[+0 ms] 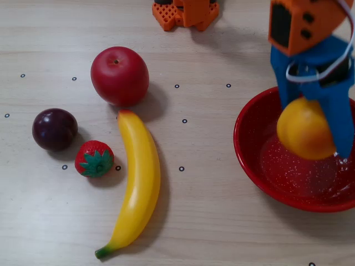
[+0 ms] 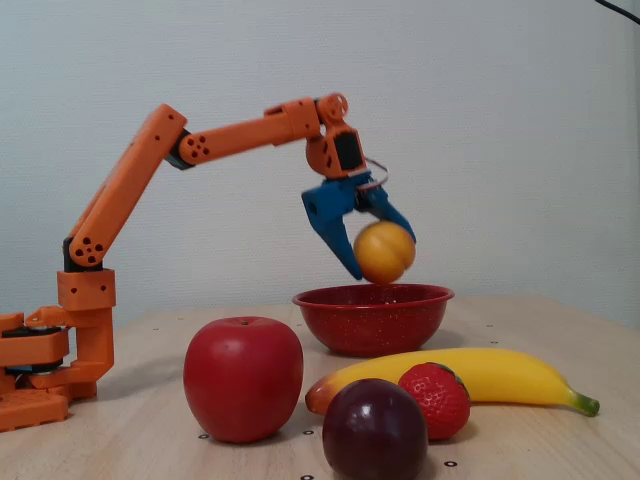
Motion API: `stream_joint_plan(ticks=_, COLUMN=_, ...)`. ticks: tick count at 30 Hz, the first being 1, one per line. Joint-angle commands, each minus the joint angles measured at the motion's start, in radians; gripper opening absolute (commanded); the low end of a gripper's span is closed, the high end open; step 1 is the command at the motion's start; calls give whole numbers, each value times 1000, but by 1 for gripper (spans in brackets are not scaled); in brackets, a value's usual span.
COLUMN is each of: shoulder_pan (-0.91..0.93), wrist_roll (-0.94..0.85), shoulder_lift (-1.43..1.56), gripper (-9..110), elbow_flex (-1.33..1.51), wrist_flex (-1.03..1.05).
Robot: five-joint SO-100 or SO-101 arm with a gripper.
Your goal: Put the peach in the red bowl.
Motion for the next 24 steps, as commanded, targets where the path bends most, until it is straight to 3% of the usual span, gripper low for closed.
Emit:
stream_joint_plan(ticks=1, shoulder_pan=-2, wrist_roll=-38, shoulder_lift=158, gripper=48, elbow_flex=-28, wrist_flex=-26)
stream_joint_plan(ticks=11, shoulder_pan=11, wrist_roll=-46, shoulder_lift=210, gripper=50, elbow_flex=49, wrist_flex=-38)
stream_joint_plan(ticks=13, shoulder_pan=12, wrist_roll=-49, shoulder_lift=239, gripper=42, elbow_flex=48, wrist_flex=-48)
stream_joint_plan(ticks=18, shoulder_pan=-29, wrist_roll=-115, shoulder_lift=416, gripper=0, elbow_flex=138, wrist_flex=-86)
stream_joint_plan(ticks=24, shoulder_pan=-173, wrist_roll=-133, shoulder_lift=755, gripper=0, elbow_flex=572, wrist_flex=-233)
